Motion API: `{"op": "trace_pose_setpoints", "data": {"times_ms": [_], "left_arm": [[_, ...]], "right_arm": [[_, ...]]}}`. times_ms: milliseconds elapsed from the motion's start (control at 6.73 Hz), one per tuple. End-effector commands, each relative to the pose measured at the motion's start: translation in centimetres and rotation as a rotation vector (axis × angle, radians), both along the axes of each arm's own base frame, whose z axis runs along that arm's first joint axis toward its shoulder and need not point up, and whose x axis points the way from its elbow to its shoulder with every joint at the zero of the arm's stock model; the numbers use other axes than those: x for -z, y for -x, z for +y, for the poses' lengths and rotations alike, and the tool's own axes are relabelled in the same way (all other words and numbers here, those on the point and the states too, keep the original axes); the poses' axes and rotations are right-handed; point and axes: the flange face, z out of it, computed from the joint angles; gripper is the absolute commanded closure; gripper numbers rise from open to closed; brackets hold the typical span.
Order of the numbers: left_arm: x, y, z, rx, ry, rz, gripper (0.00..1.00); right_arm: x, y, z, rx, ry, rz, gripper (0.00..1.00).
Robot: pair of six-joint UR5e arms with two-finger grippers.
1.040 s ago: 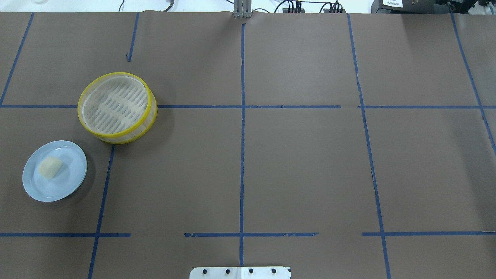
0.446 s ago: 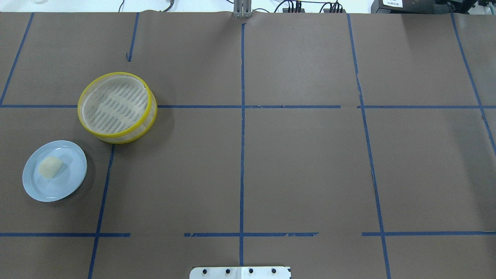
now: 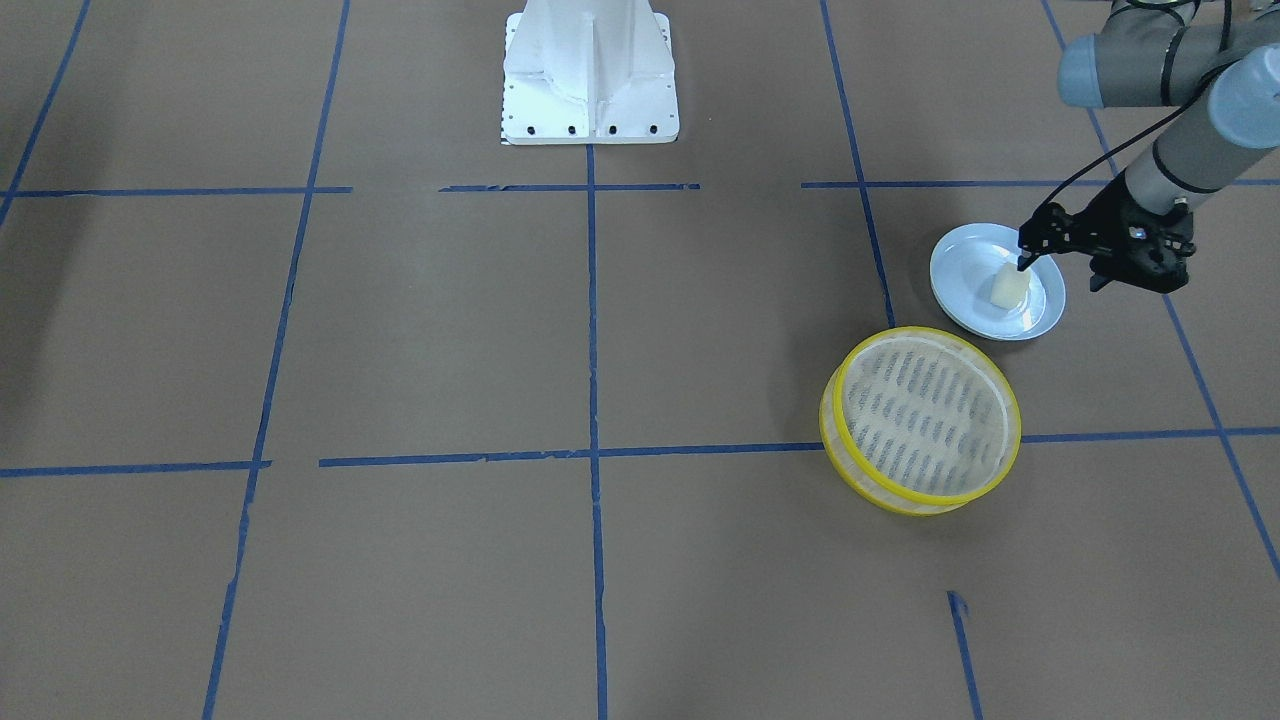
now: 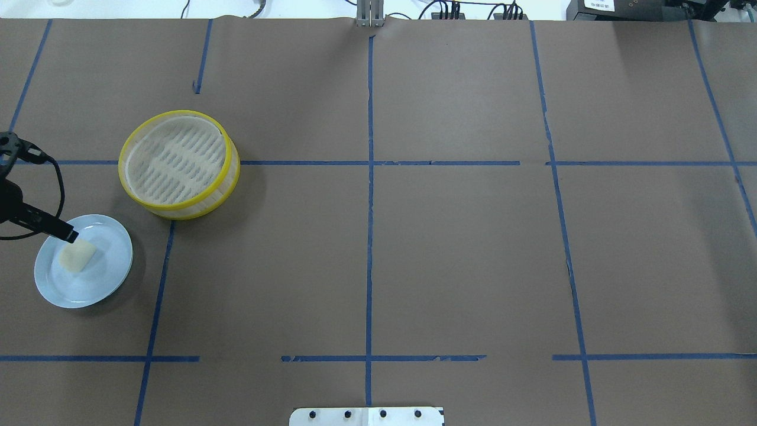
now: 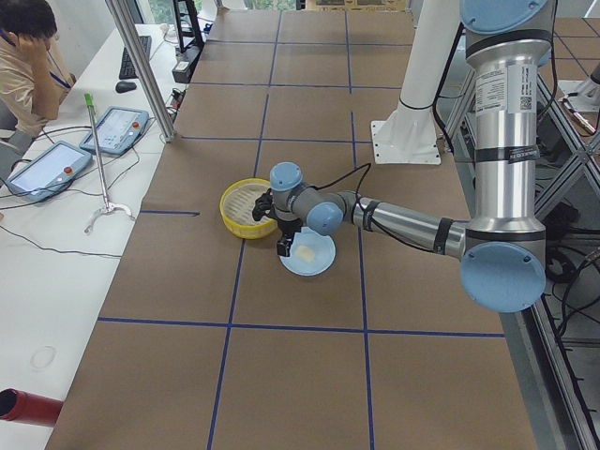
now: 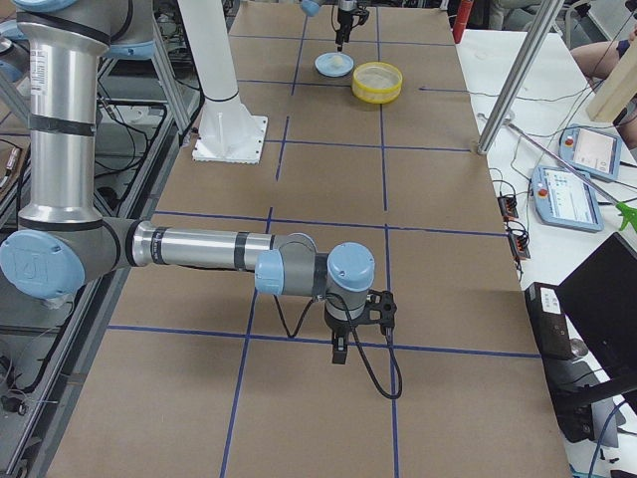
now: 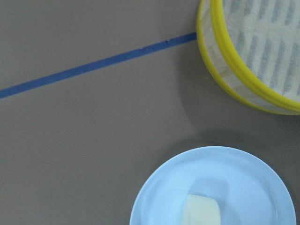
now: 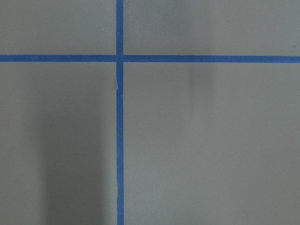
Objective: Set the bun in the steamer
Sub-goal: 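Move the left gripper down over the bun on the blue plate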
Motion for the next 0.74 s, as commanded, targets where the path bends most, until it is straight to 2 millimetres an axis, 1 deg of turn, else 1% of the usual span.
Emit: {"op": "trace_pose_setpoints", "data": {"times_ms": [0, 297, 594], "left_arm": [[-1.3, -3.4, 1.4, -0.026, -0.006, -0.025, 0.0], [-2.0, -3.6, 1.5, -0.028, -0.016, -0.032, 0.02], [-3.4, -3.8, 1.4, -0.03, -0.023, -0.026, 0.05]], "right_arm": [[0.0, 0.0, 0.0, 0.0, 0.0, 0.0, 0.0], [0.0, 0.0, 0.0, 0.0, 0.0, 0.0, 0.0], [0.0, 0.0, 0.0, 0.0, 0.0, 0.0, 0.0]]}}
